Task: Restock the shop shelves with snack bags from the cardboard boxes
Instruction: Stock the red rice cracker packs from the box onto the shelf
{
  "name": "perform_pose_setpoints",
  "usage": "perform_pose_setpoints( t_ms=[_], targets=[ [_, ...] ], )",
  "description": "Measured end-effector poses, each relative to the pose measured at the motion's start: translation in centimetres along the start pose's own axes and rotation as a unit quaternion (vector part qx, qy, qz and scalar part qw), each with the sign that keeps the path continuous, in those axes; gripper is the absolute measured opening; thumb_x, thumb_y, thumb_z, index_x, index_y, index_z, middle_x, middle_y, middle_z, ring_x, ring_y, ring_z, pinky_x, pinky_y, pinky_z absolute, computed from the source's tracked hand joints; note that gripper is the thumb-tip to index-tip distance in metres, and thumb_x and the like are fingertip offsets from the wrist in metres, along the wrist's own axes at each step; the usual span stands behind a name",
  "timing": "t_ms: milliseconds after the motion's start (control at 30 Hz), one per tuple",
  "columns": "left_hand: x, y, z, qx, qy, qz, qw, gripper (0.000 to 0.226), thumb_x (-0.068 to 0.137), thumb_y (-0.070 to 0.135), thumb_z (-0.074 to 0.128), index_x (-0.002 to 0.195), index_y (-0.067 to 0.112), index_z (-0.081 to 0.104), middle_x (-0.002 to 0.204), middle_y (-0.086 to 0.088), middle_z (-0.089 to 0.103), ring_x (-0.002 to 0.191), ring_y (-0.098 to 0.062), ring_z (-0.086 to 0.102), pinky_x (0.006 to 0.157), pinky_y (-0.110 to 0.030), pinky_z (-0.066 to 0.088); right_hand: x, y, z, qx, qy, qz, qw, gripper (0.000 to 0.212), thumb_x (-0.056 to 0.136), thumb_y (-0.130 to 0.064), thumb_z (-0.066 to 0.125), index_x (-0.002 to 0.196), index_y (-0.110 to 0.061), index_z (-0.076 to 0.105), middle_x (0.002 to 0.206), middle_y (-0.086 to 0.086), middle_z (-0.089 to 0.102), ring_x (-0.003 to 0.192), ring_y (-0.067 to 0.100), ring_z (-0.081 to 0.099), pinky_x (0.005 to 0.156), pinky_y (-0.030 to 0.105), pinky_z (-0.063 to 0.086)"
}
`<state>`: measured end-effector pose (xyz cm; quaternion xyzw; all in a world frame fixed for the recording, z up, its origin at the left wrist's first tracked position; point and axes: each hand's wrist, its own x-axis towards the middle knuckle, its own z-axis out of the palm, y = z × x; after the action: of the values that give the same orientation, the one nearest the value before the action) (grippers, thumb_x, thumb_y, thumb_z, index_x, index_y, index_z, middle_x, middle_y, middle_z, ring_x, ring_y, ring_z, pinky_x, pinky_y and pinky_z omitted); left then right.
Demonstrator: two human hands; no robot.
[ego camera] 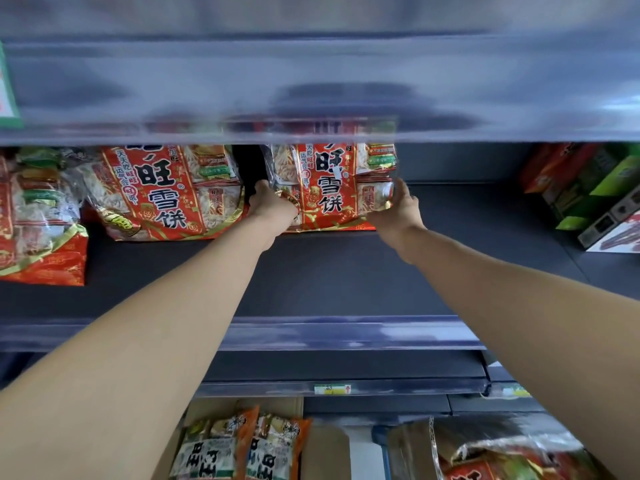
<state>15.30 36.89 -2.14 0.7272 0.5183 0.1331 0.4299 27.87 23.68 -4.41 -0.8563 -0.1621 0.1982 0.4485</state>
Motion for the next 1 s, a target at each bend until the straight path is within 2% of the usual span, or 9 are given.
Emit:
perform_pose_setpoints(
  t_ms=[67, 167, 300, 433, 600, 700, 767, 900, 1000],
  targets=[
    [-0.8, 0.2, -0.1, 0.007, 0.009, 0.01, 1.0, 0.064, 0.092, 0.005, 0.052, 0.147, 0.012, 0.021, 0.149, -0.011, 0.031, 0.128, -0.028, 0.041, 0.082, -0.025, 0.035, -0.8, 0.2, -0.1, 0.001, -0.008, -0.01, 1.0, 0.066, 0.081, -0.021, 0.062, 0.141, -0.026, 0.037, 0.136, 0.005, 0.045, 0.098, 0.022, 0.059, 0.069, 0.032, 0.054],
    [-2.4, 0.3, -0.2, 0.014, 0.016, 0.031, 0.999, 0.056, 0.092, 0.005, 0.051, 0.143, 0.01, 0.028, 0.147, -0.011, 0.034, 0.128, -0.028, 0.041, 0.083, -0.026, 0.034, -2.2, 0.8, -0.8, 0.008, -0.011, -0.014, 1.0, 0.046, 0.082, -0.024, 0.06, 0.126, -0.023, 0.049, 0.123, 0.004, 0.057, 0.099, 0.021, 0.061, 0.079, 0.033, 0.053],
    [-6.8, 0.3, 0.9, 0.015, -0.014, 0.072, 0.997, 0.044, 0.091, 0.007, 0.051, 0.134, 0.01, 0.044, 0.127, -0.007, 0.052, 0.112, -0.023, 0.052, 0.081, -0.026, 0.041, -5.3, 1.8, -3.3, -0.036, -0.023, -0.041, 0.998, 0.031, 0.087, -0.015, 0.052, 0.118, -0.015, 0.058, 0.096, 0.0, 0.063, 0.078, 0.019, 0.058, 0.06, 0.022, 0.044],
    [-14.2, 0.7, 3.8, 0.043, -0.086, 0.14, 0.985, 0.037, 0.091, 0.008, 0.053, 0.128, 0.013, 0.051, 0.12, -0.001, 0.058, 0.106, -0.018, 0.055, 0.086, -0.025, 0.043, -10.5, 4.0, -7.6, -0.085, -0.056, -0.064, 0.993, 0.04, 0.091, -0.01, 0.052, 0.131, -0.013, 0.052, 0.126, 0.005, 0.059, 0.107, 0.024, 0.059, 0.078, 0.025, 0.047],
    [-24.2, 0.2, 8.7, 0.095, -0.16, 0.209, 0.96, 0.032, 0.091, 0.005, 0.049, 0.121, 0.012, 0.054, 0.116, -0.004, 0.06, 0.102, -0.021, 0.057, 0.086, -0.028, 0.046, -17.8, 8.8, -15.1, -0.206, -0.078, -0.104, 0.97, 0.037, 0.094, -0.009, 0.05, 0.131, -0.01, 0.053, 0.132, 0.007, 0.057, 0.121, 0.024, 0.052, 0.096, 0.025, 0.037],
    [-30.3, -0.8, 12.0, 0.144, -0.224, 0.247, 0.932, 0.033, 0.093, 0.006, 0.047, 0.125, 0.011, 0.052, 0.119, -0.004, 0.057, 0.109, -0.021, 0.055, 0.095, -0.03, 0.044, -21.5, 13.1, -19.3, -0.286, -0.101, -0.113, 0.946, 0.035, 0.094, -0.008, 0.049, 0.128, -0.008, 0.055, 0.131, 0.012, 0.057, 0.119, 0.029, 0.052, 0.097, 0.032, 0.037],
    [-33.6, -2.0, 14.4, 0.188, -0.258, 0.258, 0.912, 0.031, 0.094, 0.011, 0.048, 0.125, 0.014, 0.052, 0.117, 0.001, 0.055, 0.109, -0.015, 0.053, 0.091, -0.03, 0.042, -23.4, 16.4, -21.5, -0.308, -0.126, -0.101, 0.938, 0.037, 0.094, -0.007, 0.049, 0.13, -0.009, 0.055, 0.132, 0.011, 0.057, 0.119, 0.029, 0.052, 0.099, 0.031, 0.038],
    [-37.9, -5.2, 18.8, 0.233, -0.312, 0.223, 0.894, 0.033, 0.094, 0.012, 0.049, 0.126, 0.014, 0.052, 0.122, -0.002, 0.057, 0.112, -0.017, 0.054, 0.093, -0.026, 0.042, -26.0, 22.8, -24.1, -0.343, -0.179, -0.052, 0.92, 0.032, 0.095, -0.012, 0.046, 0.125, -0.011, 0.059, 0.123, 0.011, 0.062, 0.111, 0.03, 0.058, 0.095, 0.039, 0.048],
    [-39.2, -7.7, 21.4, 0.275, -0.329, 0.196, 0.882, 0.035, 0.095, 0.009, 0.047, 0.13, 0.01, 0.049, 0.129, -0.007, 0.053, 0.116, -0.022, 0.052, 0.096, -0.03, 0.044, -27.0, 26.9, -24.2, -0.352, -0.213, -0.017, 0.911, 0.038, 0.094, -0.011, 0.047, 0.132, -0.013, 0.053, 0.128, 0.011, 0.059, 0.117, 0.029, 0.056, 0.097, 0.04, 0.047]
  ],
)
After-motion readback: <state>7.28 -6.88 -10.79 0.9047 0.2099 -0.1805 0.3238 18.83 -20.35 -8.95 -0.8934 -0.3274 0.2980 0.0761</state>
